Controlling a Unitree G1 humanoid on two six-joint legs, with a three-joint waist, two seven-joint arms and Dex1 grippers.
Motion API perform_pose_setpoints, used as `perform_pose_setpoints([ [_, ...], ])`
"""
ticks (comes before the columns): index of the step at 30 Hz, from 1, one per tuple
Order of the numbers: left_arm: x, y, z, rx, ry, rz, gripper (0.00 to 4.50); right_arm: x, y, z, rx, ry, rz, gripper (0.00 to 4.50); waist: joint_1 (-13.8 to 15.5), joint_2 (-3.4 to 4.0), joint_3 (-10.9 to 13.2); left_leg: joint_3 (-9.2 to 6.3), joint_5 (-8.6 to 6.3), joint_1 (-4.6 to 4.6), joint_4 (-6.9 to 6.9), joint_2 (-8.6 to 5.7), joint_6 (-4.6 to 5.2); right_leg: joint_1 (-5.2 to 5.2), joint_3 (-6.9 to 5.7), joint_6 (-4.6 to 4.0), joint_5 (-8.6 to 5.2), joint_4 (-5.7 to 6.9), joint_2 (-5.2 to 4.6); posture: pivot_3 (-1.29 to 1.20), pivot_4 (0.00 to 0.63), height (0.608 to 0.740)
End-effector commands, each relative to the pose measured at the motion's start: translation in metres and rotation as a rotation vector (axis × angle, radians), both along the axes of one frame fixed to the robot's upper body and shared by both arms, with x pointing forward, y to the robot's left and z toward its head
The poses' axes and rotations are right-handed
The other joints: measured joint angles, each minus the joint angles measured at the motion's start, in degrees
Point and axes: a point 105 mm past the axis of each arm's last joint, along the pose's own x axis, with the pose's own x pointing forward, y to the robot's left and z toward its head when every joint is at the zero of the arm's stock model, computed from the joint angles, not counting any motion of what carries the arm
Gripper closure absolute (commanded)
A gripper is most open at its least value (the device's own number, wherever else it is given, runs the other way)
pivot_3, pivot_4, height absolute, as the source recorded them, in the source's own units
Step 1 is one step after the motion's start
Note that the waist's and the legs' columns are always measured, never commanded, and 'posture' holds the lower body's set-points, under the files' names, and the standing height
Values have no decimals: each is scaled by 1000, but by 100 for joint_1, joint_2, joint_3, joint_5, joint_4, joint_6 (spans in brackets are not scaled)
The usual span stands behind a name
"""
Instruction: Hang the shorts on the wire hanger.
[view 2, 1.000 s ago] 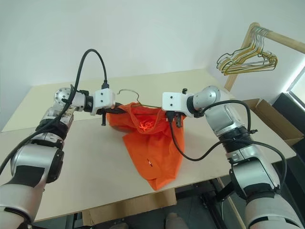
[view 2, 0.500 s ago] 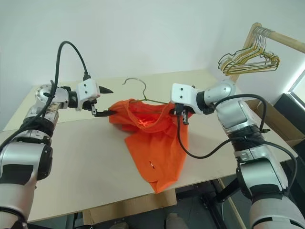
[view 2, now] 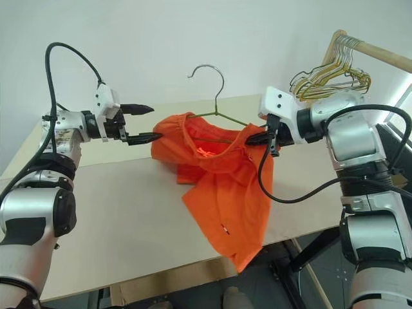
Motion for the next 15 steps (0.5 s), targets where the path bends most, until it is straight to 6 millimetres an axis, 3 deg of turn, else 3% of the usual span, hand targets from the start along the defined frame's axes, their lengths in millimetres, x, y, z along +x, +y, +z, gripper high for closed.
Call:
perform_pose_setpoints([
  [1, -13, 3, 26, -157, 6, -110, 38, -2, -3, 21, 44, -39, 10, 4500, -40, 0, 0, -1, 0, 0, 0, 1, 0, 0, 0, 0, 0, 0, 0, -128, 0, 740],
  [6, -18, 6, 22, -139, -6, -142, 38, -4, 3, 22, 77, -31, 32, 4500, -144, 0, 0, -14, 0, 0, 0, 1, 0, 0, 1, 0, 0, 0, -1, -120, 0, 740],
  [11, -27, 12, 46, -352, 32, -205, 38, -3, 4, 18, 81, -20, 24, 4500, -180, 0, 0, -39, 0, 1, 1, 2, 0, -1, 3, 0, 0, 5, -2, -119, 0, 740],
  [15, -32, 14, 41, -297, -10, -210, 38, -4, 5, 17, 90, -13, 18, 4500, -180, 1, 1, -46, 0, 3, -1, 2, 0, -1, 3, 0, 0, 5, -2, -119, 0, 740],
])
